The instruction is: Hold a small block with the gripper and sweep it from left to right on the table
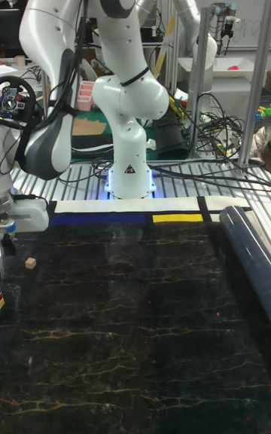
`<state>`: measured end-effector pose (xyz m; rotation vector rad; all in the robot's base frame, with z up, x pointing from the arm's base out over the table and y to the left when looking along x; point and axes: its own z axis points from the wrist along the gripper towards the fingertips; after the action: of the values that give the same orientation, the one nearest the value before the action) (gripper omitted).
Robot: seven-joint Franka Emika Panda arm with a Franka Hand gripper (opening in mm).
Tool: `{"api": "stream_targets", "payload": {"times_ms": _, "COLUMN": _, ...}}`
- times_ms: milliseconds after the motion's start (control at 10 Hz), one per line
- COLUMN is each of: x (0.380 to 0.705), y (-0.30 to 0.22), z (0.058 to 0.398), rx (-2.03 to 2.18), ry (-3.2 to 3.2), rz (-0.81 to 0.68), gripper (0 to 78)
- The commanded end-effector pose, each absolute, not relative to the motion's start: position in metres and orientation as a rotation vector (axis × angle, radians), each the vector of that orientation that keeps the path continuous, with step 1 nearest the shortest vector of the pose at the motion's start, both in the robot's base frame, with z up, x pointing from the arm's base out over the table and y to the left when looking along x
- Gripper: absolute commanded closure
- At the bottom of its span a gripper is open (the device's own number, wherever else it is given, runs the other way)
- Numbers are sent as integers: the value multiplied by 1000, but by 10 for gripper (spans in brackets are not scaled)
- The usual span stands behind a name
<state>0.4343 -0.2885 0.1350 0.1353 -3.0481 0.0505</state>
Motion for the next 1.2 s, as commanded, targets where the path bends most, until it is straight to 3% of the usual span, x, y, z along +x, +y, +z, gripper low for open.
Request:
{"api": "stream_targets", "payload": {"times_ms": 100, "x": 437, "y": -277, "z": 139, "rx": 66, "ry": -3021, "rz": -5, "gripper": 776}}
{"api": "stream_targets", "payload": {"times_ms": 1200, "x": 422, "y": -256, "z": 135, "rx": 15, "ry": -3039, "rz": 27, "gripper": 776}}
